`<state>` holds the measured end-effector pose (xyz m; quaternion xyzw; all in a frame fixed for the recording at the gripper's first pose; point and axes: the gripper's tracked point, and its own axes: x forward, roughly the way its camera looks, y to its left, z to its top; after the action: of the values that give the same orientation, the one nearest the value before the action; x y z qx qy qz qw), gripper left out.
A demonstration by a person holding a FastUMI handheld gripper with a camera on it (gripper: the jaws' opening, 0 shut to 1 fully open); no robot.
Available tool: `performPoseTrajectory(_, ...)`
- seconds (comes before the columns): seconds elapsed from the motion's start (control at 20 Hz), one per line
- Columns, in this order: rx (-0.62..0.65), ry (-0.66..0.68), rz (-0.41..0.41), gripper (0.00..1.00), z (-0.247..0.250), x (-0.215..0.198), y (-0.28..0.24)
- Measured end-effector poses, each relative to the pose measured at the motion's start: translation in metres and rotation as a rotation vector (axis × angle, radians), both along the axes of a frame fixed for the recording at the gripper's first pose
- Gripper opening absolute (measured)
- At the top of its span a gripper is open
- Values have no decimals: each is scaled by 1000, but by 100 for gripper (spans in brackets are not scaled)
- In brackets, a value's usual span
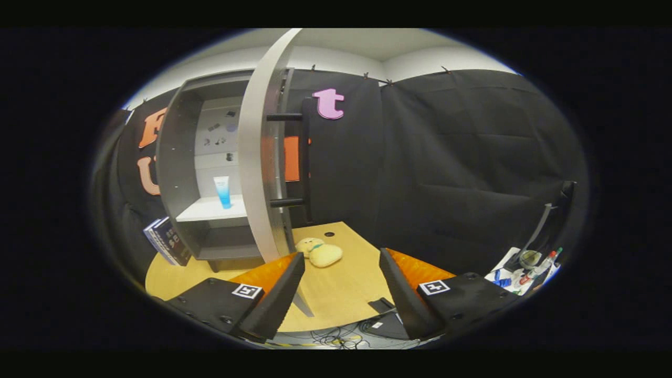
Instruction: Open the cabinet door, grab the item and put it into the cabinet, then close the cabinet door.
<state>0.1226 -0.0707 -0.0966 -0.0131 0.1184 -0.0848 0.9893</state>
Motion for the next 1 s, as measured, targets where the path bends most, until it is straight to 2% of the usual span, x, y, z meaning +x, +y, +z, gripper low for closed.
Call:
performPoseTrajectory(0.65,83,-11,232,94,-13,14,130)
performPoseTrajectory(1.0,59,10,329,95,-29,59,221)
